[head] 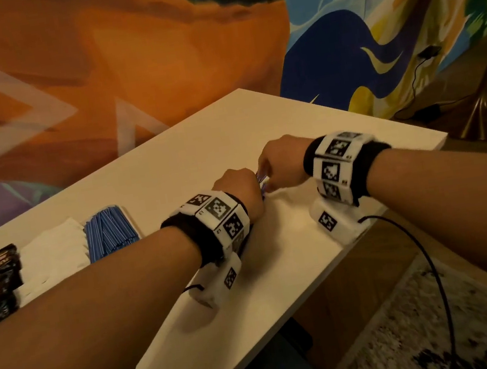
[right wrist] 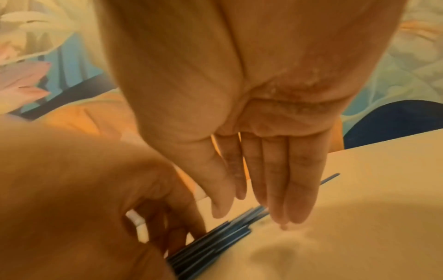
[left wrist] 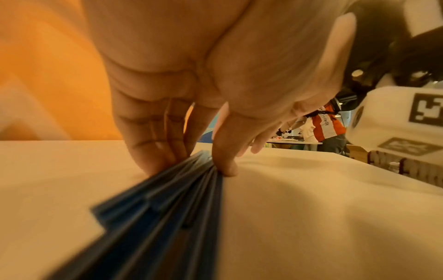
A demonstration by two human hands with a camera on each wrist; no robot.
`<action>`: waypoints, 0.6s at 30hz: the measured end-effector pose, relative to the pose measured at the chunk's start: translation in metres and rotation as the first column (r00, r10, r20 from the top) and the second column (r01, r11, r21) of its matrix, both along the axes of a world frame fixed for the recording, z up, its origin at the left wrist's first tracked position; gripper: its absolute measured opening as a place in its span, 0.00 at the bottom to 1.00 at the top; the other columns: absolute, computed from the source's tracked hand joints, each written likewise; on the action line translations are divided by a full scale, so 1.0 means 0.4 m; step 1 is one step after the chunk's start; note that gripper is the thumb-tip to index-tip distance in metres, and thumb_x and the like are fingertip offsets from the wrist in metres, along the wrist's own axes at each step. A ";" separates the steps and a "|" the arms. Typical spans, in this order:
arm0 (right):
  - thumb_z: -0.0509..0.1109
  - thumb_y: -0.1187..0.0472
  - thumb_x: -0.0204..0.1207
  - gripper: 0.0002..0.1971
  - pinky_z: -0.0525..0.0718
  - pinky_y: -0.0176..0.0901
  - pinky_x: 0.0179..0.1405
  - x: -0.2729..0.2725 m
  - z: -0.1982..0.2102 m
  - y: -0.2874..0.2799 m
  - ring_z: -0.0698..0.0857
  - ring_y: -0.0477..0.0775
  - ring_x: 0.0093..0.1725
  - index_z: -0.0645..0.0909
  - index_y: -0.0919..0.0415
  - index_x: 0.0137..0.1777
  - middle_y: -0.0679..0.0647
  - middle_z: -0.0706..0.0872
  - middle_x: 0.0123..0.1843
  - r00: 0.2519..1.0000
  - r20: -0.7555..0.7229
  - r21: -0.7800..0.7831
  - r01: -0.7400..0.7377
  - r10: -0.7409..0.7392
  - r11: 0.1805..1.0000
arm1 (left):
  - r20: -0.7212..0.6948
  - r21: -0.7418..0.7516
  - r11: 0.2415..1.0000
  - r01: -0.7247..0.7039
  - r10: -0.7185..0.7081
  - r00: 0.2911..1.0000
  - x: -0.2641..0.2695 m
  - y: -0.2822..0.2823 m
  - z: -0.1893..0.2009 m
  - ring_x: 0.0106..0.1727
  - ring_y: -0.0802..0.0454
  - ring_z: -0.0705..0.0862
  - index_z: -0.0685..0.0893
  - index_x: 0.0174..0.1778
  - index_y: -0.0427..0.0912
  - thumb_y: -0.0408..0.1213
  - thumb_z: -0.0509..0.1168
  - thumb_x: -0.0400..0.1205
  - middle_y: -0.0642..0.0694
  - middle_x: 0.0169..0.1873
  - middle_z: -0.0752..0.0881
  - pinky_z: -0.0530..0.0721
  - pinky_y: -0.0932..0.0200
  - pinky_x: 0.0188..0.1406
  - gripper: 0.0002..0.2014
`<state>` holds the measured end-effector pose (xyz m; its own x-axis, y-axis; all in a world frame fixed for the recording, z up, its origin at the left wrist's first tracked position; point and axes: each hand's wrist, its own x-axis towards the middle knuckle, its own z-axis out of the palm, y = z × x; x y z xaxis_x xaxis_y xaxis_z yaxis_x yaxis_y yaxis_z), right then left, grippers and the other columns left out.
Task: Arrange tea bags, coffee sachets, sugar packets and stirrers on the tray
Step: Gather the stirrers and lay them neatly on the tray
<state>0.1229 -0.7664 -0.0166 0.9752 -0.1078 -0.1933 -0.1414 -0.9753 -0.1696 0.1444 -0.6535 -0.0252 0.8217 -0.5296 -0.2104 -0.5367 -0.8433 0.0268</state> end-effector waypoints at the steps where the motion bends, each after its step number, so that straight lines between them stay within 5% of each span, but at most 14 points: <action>1: 0.72 0.52 0.77 0.20 0.81 0.44 0.60 -0.001 0.012 -0.010 0.83 0.56 0.61 0.82 0.58 0.67 0.53 0.86 0.64 1.000 0.015 0.019 0.012 -0.012 1.000 | 0.007 0.007 1.000 -0.009 0.009 1.000 0.001 0.002 0.004 0.33 0.48 0.76 0.76 0.41 0.38 0.40 0.69 0.80 0.46 0.29 0.73 0.69 0.59 0.22 0.11; 5: 0.72 0.56 0.78 0.21 0.78 0.44 0.61 -0.002 0.033 -0.049 0.81 0.56 0.65 0.79 0.58 0.70 0.54 0.83 0.67 0.996 0.017 0.026 0.086 -0.086 0.996 | -0.036 0.055 0.998 -0.030 0.032 0.999 0.017 0.000 0.006 0.28 0.53 0.71 0.70 0.29 0.40 0.37 0.68 0.81 0.46 0.29 0.72 0.68 0.62 0.21 0.17; 9: 0.70 0.58 0.79 0.21 0.79 0.45 0.58 -0.002 0.027 -0.068 0.82 0.58 0.63 0.79 0.60 0.71 0.56 0.82 0.69 0.992 -0.012 0.003 0.122 -0.122 0.993 | -0.089 0.151 0.988 0.025 -0.012 0.996 0.033 -0.016 0.001 0.28 0.53 0.69 0.70 0.29 0.40 0.36 0.61 0.83 0.47 0.29 0.71 0.67 0.62 0.23 0.16; 14: 0.70 0.60 0.79 0.19 0.81 0.46 0.62 -0.004 0.019 -0.080 0.82 0.59 0.63 0.80 0.60 0.70 0.56 0.83 0.67 0.990 -0.006 -0.027 0.144 -0.144 0.989 | -0.084 0.208 0.965 0.157 -0.143 0.986 0.029 -0.023 -0.011 0.45 0.43 0.79 0.81 0.60 0.33 0.39 0.58 0.86 0.49 0.35 0.76 0.71 0.64 0.31 0.15; 16: 0.71 0.60 0.78 0.19 0.80 0.47 0.64 0.000 0.019 -0.084 0.81 0.58 0.64 0.80 0.60 0.69 0.56 0.83 0.67 0.989 0.008 -0.035 0.149 -0.149 0.988 | -0.047 0.250 0.951 0.183 -0.177 0.983 0.029 -0.020 -0.022 0.56 0.41 0.82 0.80 0.63 0.35 0.40 0.57 0.86 0.45 0.47 0.82 0.72 0.61 0.42 0.15; 18: 0.72 0.59 0.77 0.20 0.80 0.47 0.63 0.005 0.024 -0.082 0.81 0.58 0.65 0.80 0.59 0.69 0.55 0.82 0.68 0.989 0.014 -0.038 0.146 -0.145 0.989 | -0.028 0.280 0.940 0.195 -0.195 0.980 0.029 -0.017 -0.032 0.53 0.41 0.81 0.80 0.63 0.35 0.40 0.57 0.86 0.45 0.45 0.83 0.73 0.61 0.41 0.15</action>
